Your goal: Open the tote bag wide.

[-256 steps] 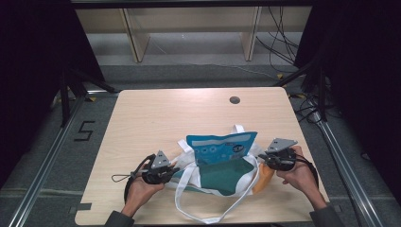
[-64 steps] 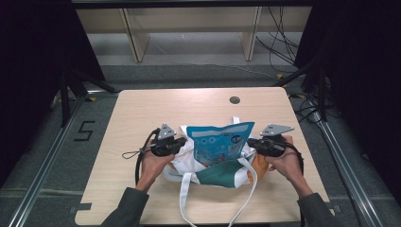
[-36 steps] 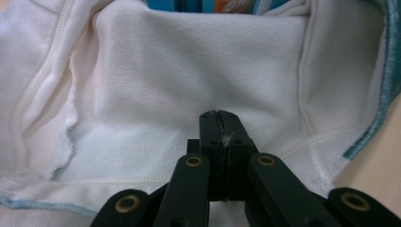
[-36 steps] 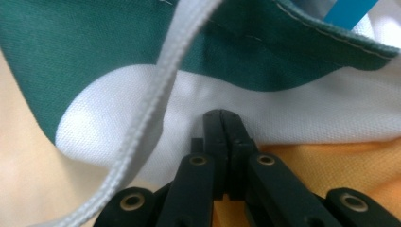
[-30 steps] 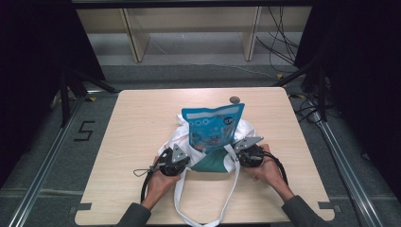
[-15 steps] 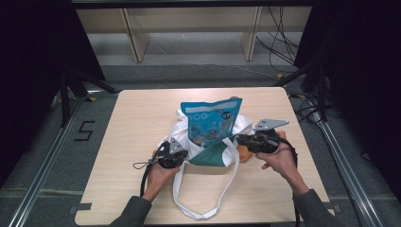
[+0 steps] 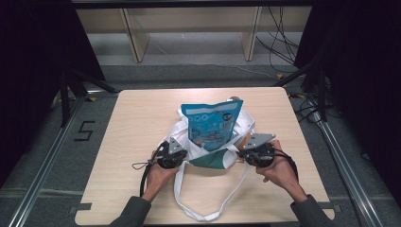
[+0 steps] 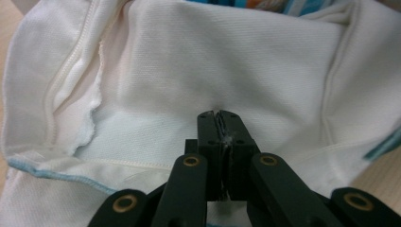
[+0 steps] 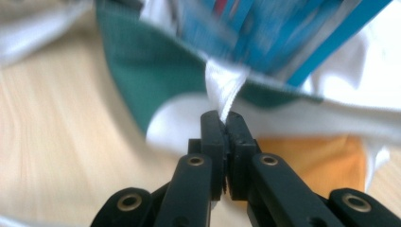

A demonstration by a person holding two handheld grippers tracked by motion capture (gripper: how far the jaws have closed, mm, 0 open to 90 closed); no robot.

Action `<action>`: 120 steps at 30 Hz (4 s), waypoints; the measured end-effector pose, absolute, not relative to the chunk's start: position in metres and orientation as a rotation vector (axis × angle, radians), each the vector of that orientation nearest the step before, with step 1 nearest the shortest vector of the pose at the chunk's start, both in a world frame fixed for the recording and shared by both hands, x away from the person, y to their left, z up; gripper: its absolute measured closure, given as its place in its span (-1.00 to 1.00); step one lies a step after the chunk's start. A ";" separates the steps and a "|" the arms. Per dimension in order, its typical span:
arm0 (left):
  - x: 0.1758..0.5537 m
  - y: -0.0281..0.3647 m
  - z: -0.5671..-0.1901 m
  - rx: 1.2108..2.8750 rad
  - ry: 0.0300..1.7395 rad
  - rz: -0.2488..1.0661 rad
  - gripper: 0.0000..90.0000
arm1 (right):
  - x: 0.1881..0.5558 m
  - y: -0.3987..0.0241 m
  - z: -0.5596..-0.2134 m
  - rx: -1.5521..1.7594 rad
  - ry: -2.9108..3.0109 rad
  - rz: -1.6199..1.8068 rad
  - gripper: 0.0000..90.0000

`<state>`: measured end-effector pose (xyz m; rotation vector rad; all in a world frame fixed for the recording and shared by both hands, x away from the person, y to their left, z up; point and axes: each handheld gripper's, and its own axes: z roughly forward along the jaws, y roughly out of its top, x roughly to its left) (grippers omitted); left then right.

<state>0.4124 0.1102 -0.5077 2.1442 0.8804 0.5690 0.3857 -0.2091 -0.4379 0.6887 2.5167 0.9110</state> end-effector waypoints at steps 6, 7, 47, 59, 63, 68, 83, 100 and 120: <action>0.413 0.112 -0.508 2.156 0.915 0.565 0.94 | 0.398 -0.198 -0.486 0.674 2.584 0.645 0.98; 0.414 0.113 -0.510 2.147 0.897 0.570 0.94 | 0.403 -0.191 -0.495 0.692 2.577 0.610 0.98; 0.451 0.125 -0.494 2.101 0.981 0.564 0.62 | 0.443 -0.207 -0.484 1.029 2.435 1.002 0.28; 0.416 0.145 -0.461 1.941 0.984 0.447 0.15 | 0.416 -0.236 -0.449 1.101 2.266 1.280 0.02; 0.404 0.146 -0.462 1.910 1.014 0.426 0.03 | 0.416 -0.236 -0.451 1.078 2.289 1.261 0.00; 0.395 0.148 -0.461 1.932 0.987 0.426 -0.11 | 0.411 -0.234 -0.453 1.083 2.303 1.242 -0.03; 0.363 0.159 -0.471 1.908 1.010 0.424 -0.30 | 0.397 -0.230 -0.459 1.027 2.315 1.174 -0.11; 0.334 0.164 -0.480 1.875 1.020 0.406 -0.65 | 0.394 -0.227 -0.464 0.988 2.352 1.148 -0.15; 0.307 0.163 -0.492 1.929 1.001 0.372 -0.58 | 0.369 -0.231 -0.465 0.977 2.346 1.163 -0.16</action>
